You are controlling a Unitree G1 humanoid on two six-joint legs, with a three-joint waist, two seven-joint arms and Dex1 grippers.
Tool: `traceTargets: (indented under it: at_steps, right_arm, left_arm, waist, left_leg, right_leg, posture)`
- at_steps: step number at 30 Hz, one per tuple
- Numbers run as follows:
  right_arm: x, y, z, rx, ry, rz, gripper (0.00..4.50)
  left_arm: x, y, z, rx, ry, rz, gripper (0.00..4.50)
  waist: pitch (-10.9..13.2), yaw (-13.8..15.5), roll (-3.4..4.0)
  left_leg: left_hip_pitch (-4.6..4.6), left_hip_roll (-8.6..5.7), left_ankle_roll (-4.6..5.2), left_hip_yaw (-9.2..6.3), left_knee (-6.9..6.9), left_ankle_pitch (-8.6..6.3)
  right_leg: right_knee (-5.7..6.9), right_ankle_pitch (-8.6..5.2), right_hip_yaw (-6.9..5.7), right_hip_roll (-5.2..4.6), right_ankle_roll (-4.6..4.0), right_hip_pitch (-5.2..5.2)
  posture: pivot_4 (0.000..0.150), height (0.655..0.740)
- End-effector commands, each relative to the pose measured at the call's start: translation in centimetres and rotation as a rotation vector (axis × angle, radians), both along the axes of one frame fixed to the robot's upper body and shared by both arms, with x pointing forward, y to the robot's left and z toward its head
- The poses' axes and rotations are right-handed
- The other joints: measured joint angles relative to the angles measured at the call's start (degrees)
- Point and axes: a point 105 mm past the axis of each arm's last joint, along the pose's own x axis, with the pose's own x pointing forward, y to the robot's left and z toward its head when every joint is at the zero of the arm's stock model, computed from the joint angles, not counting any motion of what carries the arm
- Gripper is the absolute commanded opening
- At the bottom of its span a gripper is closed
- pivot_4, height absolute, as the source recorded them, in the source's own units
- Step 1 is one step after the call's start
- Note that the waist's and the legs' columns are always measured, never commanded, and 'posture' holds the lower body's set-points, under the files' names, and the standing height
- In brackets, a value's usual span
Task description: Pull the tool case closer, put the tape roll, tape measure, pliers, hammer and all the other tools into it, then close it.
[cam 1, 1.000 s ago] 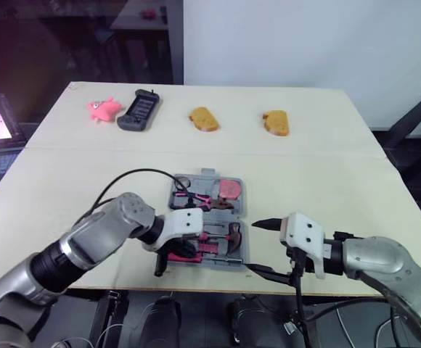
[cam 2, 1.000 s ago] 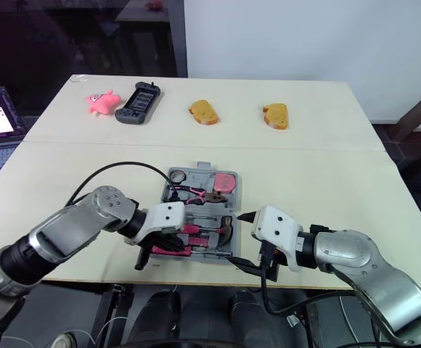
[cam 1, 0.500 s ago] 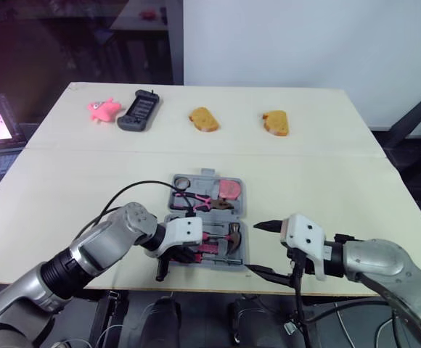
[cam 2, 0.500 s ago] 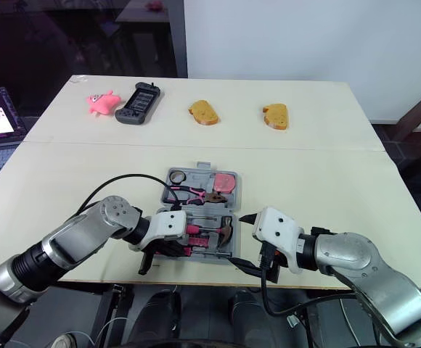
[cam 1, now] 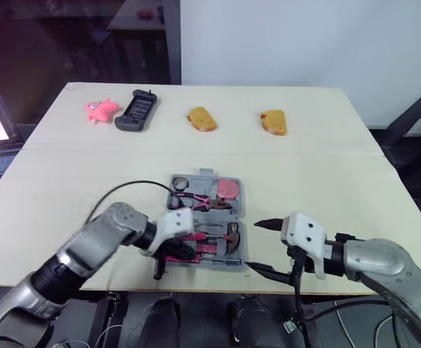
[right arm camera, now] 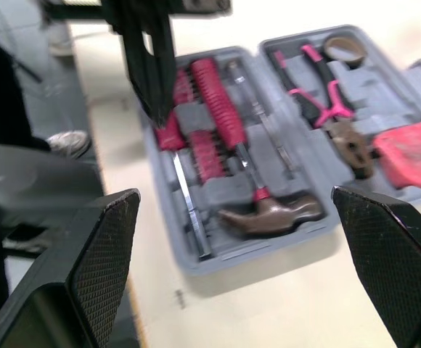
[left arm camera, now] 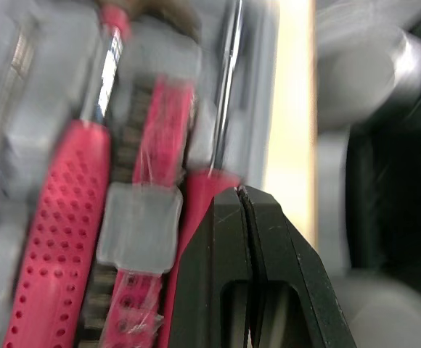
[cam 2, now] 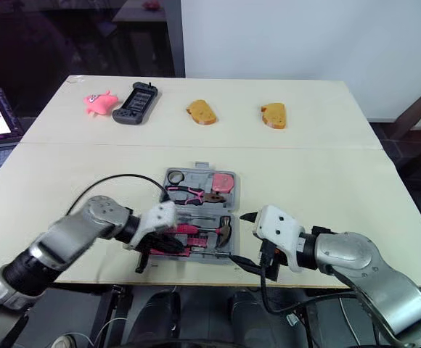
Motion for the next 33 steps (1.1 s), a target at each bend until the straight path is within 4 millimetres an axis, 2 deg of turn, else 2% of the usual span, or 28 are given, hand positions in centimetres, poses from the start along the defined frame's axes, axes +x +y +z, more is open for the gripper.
traceTargets:
  at_steps: [1,5,8,9,11,15,16,19,24,28,33]
  right_arm:
    - [2.0,-0.7,-0.3,0.009,-0.003,-0.129,4.50]
    - [4.0,-1.7,-1.8,-0.014,0.042,-0.243,4.50]
    - [5.7,-2.2,-3.2,-0.067,0.065,-0.302,3.66]
    - [6.2,-2.3,-3.7,-0.096,0.075,-0.315,3.30]
    - [7.3,-2.4,-4.6,-0.120,0.105,-0.353,2.27]
    - [8.1,-2.5,-6.1,-0.209,0.150,-0.357,0.23]
    - [8.3,-2.4,-6.3,-0.217,0.155,-0.355,0.10]
    - [8.7,-1.7,-7.3,-0.262,0.180,-0.321,0.10]
    - [8.8,0.2,-7.8,-0.260,0.194,-0.249,0.10]
    - [8.7,2.0,-7.5,-0.231,0.199,-0.204,0.10]
    - [7.2,4.2,-7.3,-0.223,0.205,-0.104,0.10]
  left_arm:
    - [2.4,3.8,1.8,-0.068,-0.098,0.205,0.04]
    - [4.6,7.9,1.2,-0.074,-0.131,0.442,0.04]
    - [5.8,10.1,-0.3,-0.056,-0.158,0.565,0.00]
    - [6.1,10.3,-0.8,-0.055,-0.162,0.587,0.00]
    - [6.4,10.2,-1.9,-0.054,-0.157,0.604,0.00]
    - [6.4,8.4,-3.6,-0.054,-0.152,0.571,0.00]
    - [6.4,7.8,-4.0,-0.052,-0.152,0.555,0.00]
    - [6.9,5.7,-4.9,-0.064,-0.149,0.528,0.00]
    - [7.4,3.6,-5.9,-0.033,-0.158,0.467,0.00]
    - [6.6,2.7,-6.7,0.009,-0.155,0.374,0.00]
    - [4.6,2.0,-7.1,0.024,-0.119,0.278,0.00]
  waist:
    - [0.01,-0.07,0.10]
    - [0.03,0.26,0.07]
    - [0.05,0.37,0.08]
    - [0.05,0.37,0.09]
    - [0.04,0.29,0.08]
    - [0.05,0.46,0.10]
    - [0.05,0.46,0.10]
    - [0.05,0.37,0.10]
    - [0.02,0.32,0.13]
    - [-0.02,0.51,0.21]
    - [-0.05,0.14,0.25]
  left_leg:
    - [0.02,0.00,0.00,0.01,-0.02,0.00]
    - [-0.04,-0.04,0.00,0.05,0.01,0.00]
    - [-0.07,-0.05,0.00,0.05,0.02,0.00]
    - [-0.06,-0.05,0.00,0.06,0.03,0.00]
    - [-0.06,-0.04,0.00,0.07,0.03,0.00]
    - [-0.09,-0.04,0.00,0.09,-0.02,0.00]
    - [-0.10,-0.05,-0.01,0.09,-0.03,0.00]
    - [-0.10,-0.05,0.00,0.09,-0.03,-0.01]
    - [-0.06,-0.05,0.00,0.06,0.02,-0.01]
    - [-0.02,-0.06,0.00,0.05,0.02,-0.01]
    - [-0.03,-0.06,0.02,0.05,-0.02,-0.03]
  right_leg:
    - [0.00,0.00,0.01,0.00,-0.01,0.00]
    - [-0.01,-0.01,0.04,-0.05,0.00,-0.05]
    - [-0.01,0.00,0.03,-0.05,-0.01,-0.07]
    - [-0.01,0.00,0.04,-0.05,-0.01,-0.06]
    - [-0.01,0.01,0.04,-0.06,-0.01,-0.07]
    - [0.00,0.03,0.03,-0.06,0.00,-0.13]
    - [0.00,0.03,0.03,-0.06,0.01,-0.13]
    - [0.00,0.04,0.03,-0.06,0.02,-0.13]
    - [0.02,0.06,0.01,-0.03,0.01,-0.07]
    - [0.02,0.07,0.01,-0.04,0.04,-0.02]
    - [0.02,0.07,0.01,-0.05,0.05,-0.03]
  posture:
    - [0.150,0.7400]
    - [0.150,0.7400]
    - [0.150,0.7400]
    - [0.150,0.7400]
    - [0.150,0.7400]
    - [0.150,0.7400]
    - [0.150,0.7400]
    - [0.150,0.7400]
    - [0.150,0.7400]
    - [0.150,0.7400]
    - [0.150,0.7400]
